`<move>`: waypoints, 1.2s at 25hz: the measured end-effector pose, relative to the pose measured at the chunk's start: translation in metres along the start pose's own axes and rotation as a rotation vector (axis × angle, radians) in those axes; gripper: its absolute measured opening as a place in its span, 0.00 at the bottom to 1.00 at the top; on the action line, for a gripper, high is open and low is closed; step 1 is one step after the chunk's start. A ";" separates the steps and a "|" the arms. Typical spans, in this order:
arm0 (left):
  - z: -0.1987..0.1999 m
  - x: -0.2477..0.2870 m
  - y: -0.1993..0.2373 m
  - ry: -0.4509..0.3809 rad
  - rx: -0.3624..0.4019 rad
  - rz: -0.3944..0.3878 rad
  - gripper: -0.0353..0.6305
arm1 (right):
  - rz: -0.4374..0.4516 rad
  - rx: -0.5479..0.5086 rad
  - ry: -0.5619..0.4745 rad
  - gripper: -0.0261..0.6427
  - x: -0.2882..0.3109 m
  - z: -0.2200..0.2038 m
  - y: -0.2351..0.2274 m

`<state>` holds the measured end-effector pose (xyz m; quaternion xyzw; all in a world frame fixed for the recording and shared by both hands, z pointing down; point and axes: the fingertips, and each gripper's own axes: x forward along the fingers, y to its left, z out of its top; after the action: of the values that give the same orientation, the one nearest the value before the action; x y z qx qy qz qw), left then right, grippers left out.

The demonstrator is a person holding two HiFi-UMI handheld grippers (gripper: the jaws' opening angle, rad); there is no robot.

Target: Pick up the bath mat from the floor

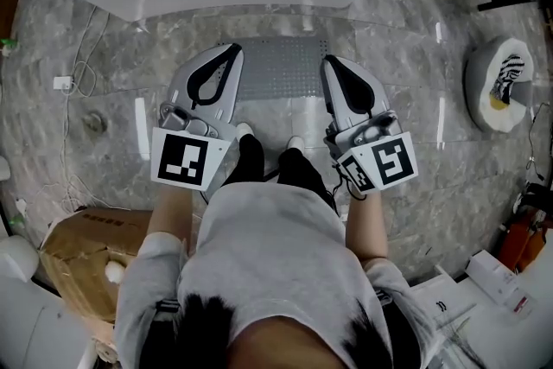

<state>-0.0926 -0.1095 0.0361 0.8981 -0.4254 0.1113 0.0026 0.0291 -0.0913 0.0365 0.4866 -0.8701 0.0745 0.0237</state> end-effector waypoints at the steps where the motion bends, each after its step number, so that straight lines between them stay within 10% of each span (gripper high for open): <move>1: -0.003 0.001 0.005 0.002 0.003 -0.006 0.05 | -0.009 0.002 0.002 0.04 0.005 -0.001 0.001; 30: -0.112 0.061 0.003 0.135 -0.066 0.082 0.05 | 0.039 0.028 0.142 0.04 0.035 -0.101 -0.075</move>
<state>-0.0792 -0.1469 0.1570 0.8699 -0.4640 0.1574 0.0563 0.0713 -0.1443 0.1480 0.4634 -0.8744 0.1213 0.0772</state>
